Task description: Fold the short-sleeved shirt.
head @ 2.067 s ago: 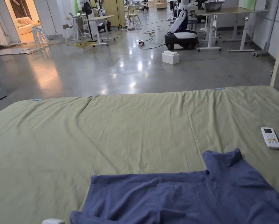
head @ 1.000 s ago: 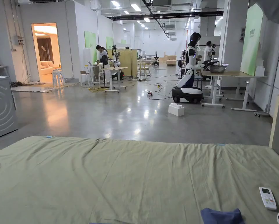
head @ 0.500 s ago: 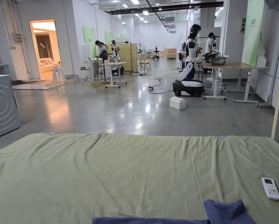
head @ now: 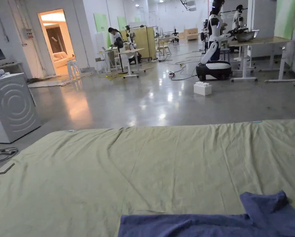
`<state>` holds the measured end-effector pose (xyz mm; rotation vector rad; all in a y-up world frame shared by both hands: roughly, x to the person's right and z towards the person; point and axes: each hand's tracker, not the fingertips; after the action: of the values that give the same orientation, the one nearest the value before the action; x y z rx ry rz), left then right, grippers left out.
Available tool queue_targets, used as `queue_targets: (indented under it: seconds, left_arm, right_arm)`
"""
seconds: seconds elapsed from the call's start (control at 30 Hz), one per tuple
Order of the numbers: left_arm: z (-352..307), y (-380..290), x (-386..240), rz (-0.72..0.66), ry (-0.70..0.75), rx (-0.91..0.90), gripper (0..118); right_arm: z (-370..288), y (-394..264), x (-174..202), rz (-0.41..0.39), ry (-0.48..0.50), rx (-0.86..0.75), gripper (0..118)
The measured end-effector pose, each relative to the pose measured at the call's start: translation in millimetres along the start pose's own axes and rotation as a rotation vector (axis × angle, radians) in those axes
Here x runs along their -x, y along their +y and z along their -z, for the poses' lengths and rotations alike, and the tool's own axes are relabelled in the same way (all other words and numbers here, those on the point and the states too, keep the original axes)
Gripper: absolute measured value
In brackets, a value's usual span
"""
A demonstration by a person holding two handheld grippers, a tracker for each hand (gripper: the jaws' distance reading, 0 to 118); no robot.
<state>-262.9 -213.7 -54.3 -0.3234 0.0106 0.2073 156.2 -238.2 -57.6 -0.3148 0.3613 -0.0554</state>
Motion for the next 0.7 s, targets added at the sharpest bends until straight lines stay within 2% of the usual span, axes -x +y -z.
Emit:
queue_targets:
  seconds: [0.1,0.13,0.23,0.27,0.37,0.43,0.47,0.57,0.6,0.63,0.7]
  left_arm:
    - [68,-2,26,-0.054,0.096,0.057,7]
    - [95,-3,33,-0.033,0.114,0.092,22]
    - [188,-7,58,0.013,0.099,0.238,87]
    - [217,-9,67,0.000,0.086,0.275,91]
    - [290,-15,92,-0.032,0.144,0.394,91]
    - [326,-23,102,-0.035,0.211,0.414,90]
    - [342,-29,109,-0.052,0.199,0.436,90]
    - [374,-41,120,-0.126,0.255,0.504,80]
    - [380,-46,120,-0.133,0.259,0.535,80]
    - [387,-52,120,-0.113,0.255,0.565,68]
    - [392,-56,110,-0.032,0.296,0.583,63]
  right_arm:
    - [15,-9,-12,0.068,-0.013,0.054,0]
    - [19,-11,-16,0.091,-0.015,0.070,0]
    - [26,-20,-31,0.141,-0.039,0.103,0]
    - [28,-22,-36,0.156,-0.053,0.125,0]
    - [31,-30,-49,0.157,-0.125,0.201,0]
    - [30,-32,-55,0.131,-0.160,0.242,0]
    - [30,-33,-59,0.125,-0.177,0.260,0]
    - [31,-36,-71,0.152,-0.204,0.288,0]
    - [33,-38,-74,0.165,-0.216,0.295,0]
    - [36,-40,-77,0.179,-0.225,0.303,0]
    - [43,-43,-81,0.188,-0.228,0.319,0]
